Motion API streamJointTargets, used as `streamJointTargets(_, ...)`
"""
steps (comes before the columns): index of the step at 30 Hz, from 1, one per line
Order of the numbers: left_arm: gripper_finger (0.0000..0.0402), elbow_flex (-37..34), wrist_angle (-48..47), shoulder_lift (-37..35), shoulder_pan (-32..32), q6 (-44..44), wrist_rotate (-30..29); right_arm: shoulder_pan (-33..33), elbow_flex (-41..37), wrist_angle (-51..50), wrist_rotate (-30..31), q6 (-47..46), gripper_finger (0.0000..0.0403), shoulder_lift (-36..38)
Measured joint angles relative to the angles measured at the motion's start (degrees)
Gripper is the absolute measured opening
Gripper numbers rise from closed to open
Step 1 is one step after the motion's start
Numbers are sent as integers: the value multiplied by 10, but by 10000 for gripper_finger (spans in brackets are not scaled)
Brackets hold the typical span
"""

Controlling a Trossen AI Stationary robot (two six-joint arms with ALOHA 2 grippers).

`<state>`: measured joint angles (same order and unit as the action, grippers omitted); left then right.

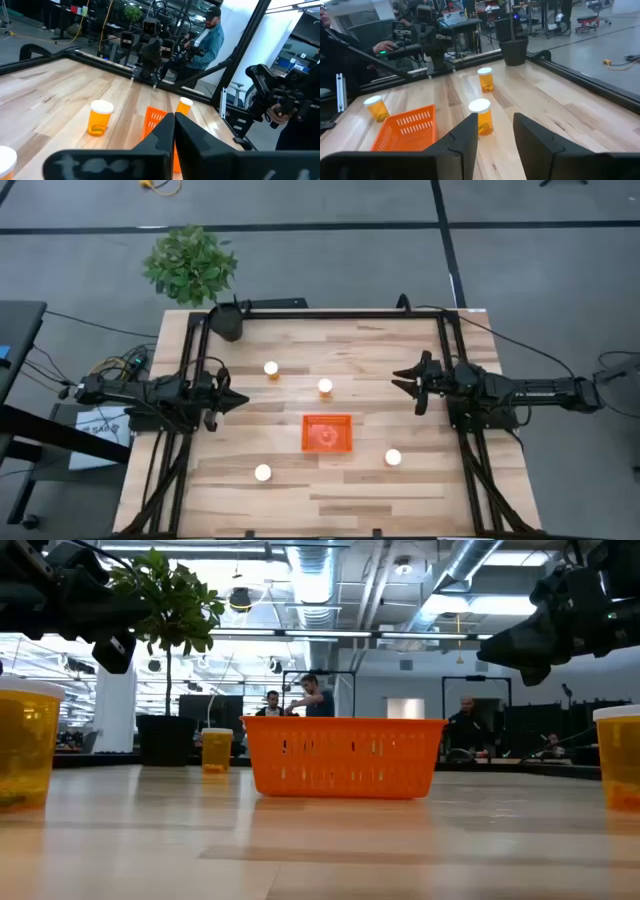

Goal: Pick and place pill bottles into a basket

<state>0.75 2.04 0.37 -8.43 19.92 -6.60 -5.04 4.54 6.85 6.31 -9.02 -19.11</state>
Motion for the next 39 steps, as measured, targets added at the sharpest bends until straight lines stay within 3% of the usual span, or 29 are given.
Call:
streamJointTargets(18,0,0,0,0,0,0,0,1,0,-54,-5,-28,118,0)
streamJointTargets(27,0,0,0,0,0,0,0,2,48,-212,-104,-61,121,0)
streamJointTargets(35,0,0,0,0,0,0,0,20,81,-276,-220,-132,188,0)
streamJointTargets(39,0,0,0,0,0,0,0,73,80,-330,-229,-169,236,-1)
